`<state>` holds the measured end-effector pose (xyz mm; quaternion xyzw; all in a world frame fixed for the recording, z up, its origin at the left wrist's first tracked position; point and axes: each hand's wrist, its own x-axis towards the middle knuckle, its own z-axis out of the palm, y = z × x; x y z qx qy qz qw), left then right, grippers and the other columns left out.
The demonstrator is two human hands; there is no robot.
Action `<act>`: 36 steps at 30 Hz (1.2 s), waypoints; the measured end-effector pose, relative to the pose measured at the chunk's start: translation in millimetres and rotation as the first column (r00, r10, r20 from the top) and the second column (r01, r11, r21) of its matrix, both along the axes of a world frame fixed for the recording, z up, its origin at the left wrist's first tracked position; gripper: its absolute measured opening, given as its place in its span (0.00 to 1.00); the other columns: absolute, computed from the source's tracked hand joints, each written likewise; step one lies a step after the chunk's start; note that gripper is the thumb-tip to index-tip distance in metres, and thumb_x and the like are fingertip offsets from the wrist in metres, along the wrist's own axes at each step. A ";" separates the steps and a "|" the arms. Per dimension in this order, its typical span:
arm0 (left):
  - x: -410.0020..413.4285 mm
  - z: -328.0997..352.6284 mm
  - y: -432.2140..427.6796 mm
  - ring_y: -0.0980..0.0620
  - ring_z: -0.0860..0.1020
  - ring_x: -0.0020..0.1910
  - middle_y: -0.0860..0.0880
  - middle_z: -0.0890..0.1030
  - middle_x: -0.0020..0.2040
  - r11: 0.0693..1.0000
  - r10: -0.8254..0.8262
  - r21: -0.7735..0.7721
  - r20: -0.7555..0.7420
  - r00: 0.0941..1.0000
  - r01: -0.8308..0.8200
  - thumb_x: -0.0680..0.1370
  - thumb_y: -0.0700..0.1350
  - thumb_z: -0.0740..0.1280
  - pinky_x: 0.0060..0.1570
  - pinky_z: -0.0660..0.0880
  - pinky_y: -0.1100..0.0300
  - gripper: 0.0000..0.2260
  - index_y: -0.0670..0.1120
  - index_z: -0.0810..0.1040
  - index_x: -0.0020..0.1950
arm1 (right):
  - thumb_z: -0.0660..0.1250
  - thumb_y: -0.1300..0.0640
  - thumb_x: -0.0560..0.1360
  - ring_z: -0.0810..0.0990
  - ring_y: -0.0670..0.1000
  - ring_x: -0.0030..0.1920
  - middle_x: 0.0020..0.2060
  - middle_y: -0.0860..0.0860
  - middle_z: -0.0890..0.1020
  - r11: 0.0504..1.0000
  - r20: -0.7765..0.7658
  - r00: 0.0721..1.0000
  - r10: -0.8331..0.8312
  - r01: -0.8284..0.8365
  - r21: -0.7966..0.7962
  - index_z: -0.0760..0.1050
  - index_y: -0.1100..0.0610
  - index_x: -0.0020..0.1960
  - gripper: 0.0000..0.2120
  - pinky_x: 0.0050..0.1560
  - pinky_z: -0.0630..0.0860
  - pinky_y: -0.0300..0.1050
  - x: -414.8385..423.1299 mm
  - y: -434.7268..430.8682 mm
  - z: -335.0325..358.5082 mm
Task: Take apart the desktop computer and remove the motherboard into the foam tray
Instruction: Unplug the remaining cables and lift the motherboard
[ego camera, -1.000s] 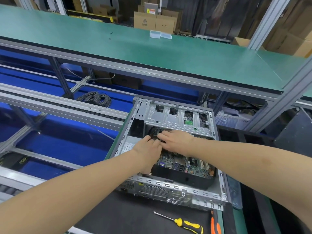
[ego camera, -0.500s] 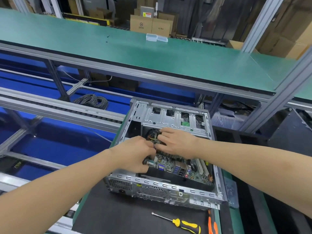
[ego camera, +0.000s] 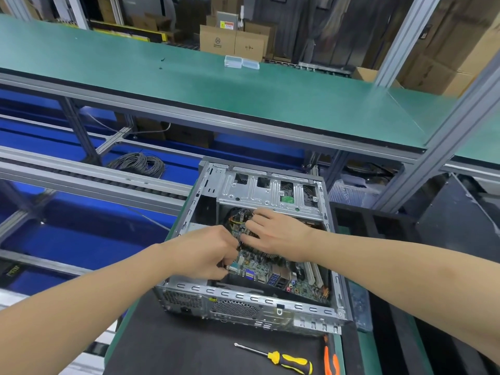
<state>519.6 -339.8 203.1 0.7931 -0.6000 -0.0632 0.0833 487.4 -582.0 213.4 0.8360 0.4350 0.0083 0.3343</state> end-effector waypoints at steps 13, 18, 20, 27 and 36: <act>15.1 -5.0 -18.8 0.59 0.77 0.35 0.61 0.77 0.30 0.940 0.022 0.342 -0.122 0.992 0.021 0.74 0.55 0.74 0.50 0.79 0.56 0.13 0.55 0.75 0.32 | 0.74 0.57 0.74 0.77 0.60 0.55 0.56 0.58 0.78 0.999 -0.021 0.999 0.036 -0.036 -0.005 0.75 0.60 0.65 0.21 0.69 0.73 0.56 -3.1 23.1 -25.5; 11.6 -8.8 -14.7 0.60 0.79 0.39 0.60 0.82 0.38 0.971 0.035 0.240 -0.152 0.988 0.003 0.73 0.51 0.75 0.48 0.79 0.59 0.05 0.55 0.80 0.41 | 0.75 0.56 0.72 0.75 0.60 0.60 0.61 0.60 0.74 0.999 -0.065 0.997 -0.034 0.033 -0.010 0.73 0.58 0.68 0.27 0.66 0.73 0.55 -4.1 24.8 -20.9; 10.7 -9.8 -13.7 0.62 0.76 0.38 0.61 0.80 0.38 0.978 0.031 0.207 -0.153 0.988 0.001 0.72 0.51 0.75 0.46 0.79 0.60 0.07 0.58 0.76 0.42 | 0.77 0.55 0.71 0.72 0.62 0.65 0.65 0.61 0.72 0.998 -0.086 0.995 -0.056 0.052 -0.039 0.72 0.58 0.70 0.29 0.70 0.70 0.57 -2.3 26.8 -18.2; 12.1 -14.4 -5.7 0.62 0.79 0.43 0.62 0.82 0.41 0.982 0.080 0.183 -0.245 0.966 -0.035 0.74 0.55 0.74 0.51 0.80 0.56 0.05 0.56 0.83 0.46 | 0.81 0.54 0.65 0.72 0.62 0.65 0.65 0.61 0.70 0.994 -0.054 0.994 -0.099 0.096 -0.052 0.65 0.58 0.74 0.43 0.74 0.67 0.58 -2.3 22.7 -16.7; 2.1 -3.4 -4.8 0.58 0.75 0.49 0.58 0.79 0.47 0.987 0.109 0.147 -0.378 0.919 -0.056 0.80 0.48 0.71 0.50 0.68 0.71 0.04 0.53 0.77 0.52 | 0.83 0.53 0.62 0.70 0.63 0.66 0.64 0.62 0.67 0.995 -0.053 0.994 -0.098 0.098 -0.003 0.63 0.59 0.75 0.48 0.77 0.63 0.62 -12.5 11.6 -15.0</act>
